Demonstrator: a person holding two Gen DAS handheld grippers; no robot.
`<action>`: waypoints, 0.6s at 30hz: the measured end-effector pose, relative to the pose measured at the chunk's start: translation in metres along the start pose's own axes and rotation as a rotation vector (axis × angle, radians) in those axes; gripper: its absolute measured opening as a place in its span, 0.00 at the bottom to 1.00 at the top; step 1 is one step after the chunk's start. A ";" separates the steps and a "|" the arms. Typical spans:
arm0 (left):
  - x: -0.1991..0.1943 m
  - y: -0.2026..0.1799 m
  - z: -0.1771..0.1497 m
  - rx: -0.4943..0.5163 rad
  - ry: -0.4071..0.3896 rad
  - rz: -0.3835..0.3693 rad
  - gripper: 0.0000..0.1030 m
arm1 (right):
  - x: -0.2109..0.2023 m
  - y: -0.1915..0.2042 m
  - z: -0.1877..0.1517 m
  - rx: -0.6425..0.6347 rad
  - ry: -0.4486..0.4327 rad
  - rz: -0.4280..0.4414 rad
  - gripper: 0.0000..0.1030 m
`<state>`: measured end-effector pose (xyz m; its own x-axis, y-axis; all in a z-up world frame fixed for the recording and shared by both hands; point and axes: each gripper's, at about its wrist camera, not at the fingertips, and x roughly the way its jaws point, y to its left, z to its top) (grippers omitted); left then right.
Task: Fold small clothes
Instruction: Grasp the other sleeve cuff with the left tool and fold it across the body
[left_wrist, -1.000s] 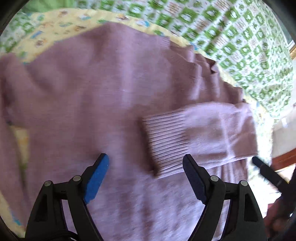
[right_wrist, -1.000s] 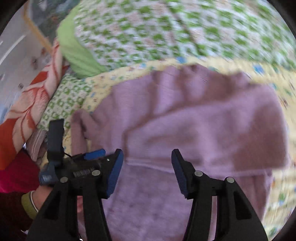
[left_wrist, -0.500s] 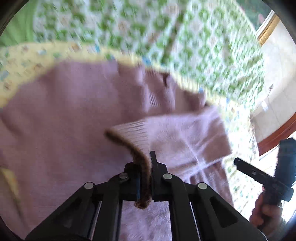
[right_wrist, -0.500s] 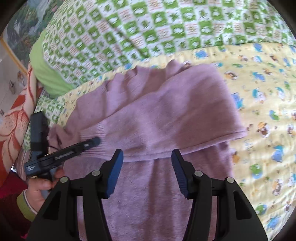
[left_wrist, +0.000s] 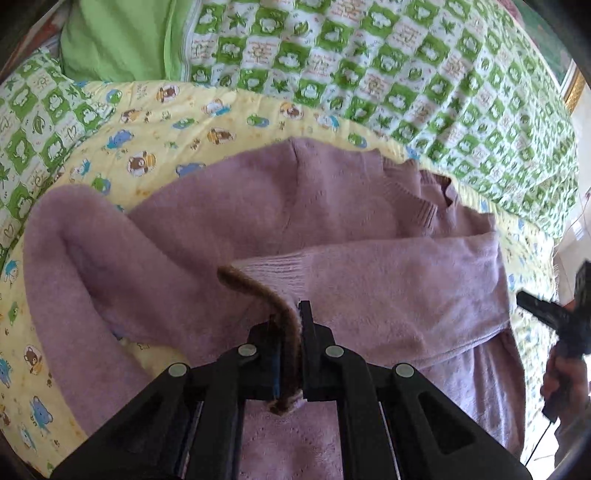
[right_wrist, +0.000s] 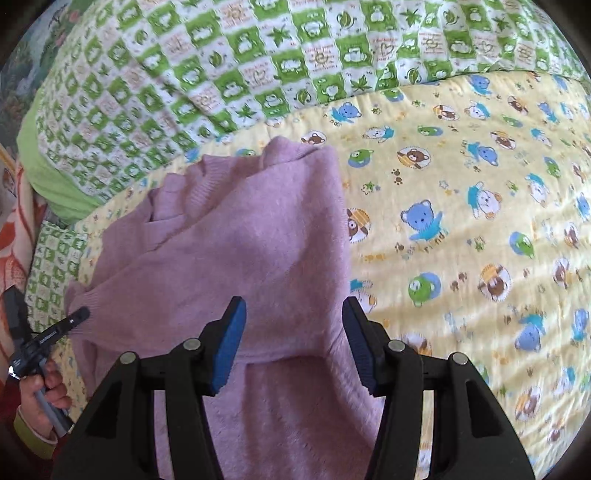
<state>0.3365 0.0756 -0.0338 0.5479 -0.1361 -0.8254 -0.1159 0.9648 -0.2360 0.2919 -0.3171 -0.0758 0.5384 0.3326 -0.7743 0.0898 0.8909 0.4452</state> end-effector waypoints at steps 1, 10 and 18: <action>0.001 0.003 -0.004 -0.002 0.006 0.004 0.05 | 0.007 -0.004 0.006 0.003 0.000 -0.013 0.54; 0.019 0.003 -0.011 -0.025 0.048 0.020 0.05 | 0.065 -0.026 0.034 0.029 0.109 0.021 0.08; 0.047 -0.039 -0.002 0.035 0.046 -0.006 0.05 | 0.015 -0.059 0.048 0.048 0.008 -0.077 0.07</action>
<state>0.3650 0.0308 -0.0648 0.5094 -0.1518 -0.8470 -0.0828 0.9711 -0.2239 0.3349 -0.3796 -0.0919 0.5220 0.2665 -0.8102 0.1709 0.8980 0.4055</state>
